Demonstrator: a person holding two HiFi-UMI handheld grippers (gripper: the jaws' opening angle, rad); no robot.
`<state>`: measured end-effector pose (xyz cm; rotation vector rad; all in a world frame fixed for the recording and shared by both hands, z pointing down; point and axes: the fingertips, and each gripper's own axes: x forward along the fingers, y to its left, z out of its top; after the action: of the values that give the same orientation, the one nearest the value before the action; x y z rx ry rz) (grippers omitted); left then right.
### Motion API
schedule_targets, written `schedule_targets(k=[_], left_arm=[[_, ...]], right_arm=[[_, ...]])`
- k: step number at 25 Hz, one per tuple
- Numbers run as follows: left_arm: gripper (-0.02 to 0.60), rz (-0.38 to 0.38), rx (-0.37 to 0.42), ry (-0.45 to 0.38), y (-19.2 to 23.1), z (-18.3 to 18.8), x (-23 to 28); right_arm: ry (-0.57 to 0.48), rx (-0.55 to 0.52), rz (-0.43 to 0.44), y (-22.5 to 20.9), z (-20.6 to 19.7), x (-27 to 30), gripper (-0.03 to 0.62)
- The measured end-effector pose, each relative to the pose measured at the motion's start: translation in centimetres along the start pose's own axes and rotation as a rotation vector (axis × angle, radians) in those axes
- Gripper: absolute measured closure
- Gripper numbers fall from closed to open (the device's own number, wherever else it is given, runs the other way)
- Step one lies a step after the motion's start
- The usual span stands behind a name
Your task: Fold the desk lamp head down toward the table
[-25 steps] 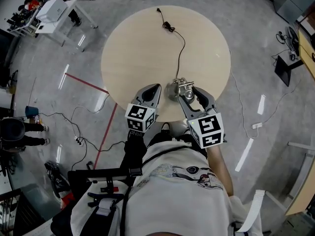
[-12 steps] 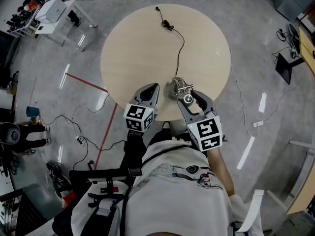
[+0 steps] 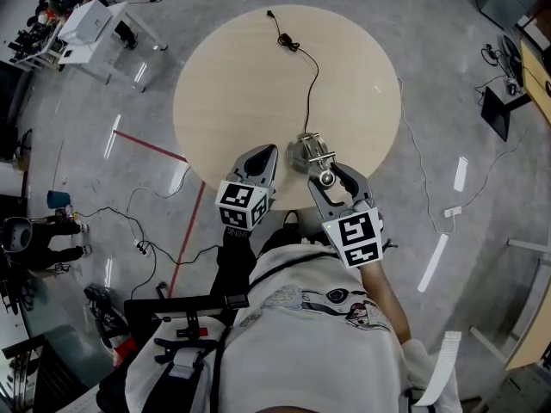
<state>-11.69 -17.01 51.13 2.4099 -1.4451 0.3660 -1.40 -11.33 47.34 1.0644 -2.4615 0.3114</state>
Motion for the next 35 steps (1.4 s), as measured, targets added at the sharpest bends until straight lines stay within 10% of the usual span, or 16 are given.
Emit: schedule_targets(k=[35], left_arm=[[0.581,0.003,0.004,0.024,0.0,-1.0,-0.2]], right_arm=[[0.133,-0.128,-0.008,1.0,-6.8,0.1,0.378]])
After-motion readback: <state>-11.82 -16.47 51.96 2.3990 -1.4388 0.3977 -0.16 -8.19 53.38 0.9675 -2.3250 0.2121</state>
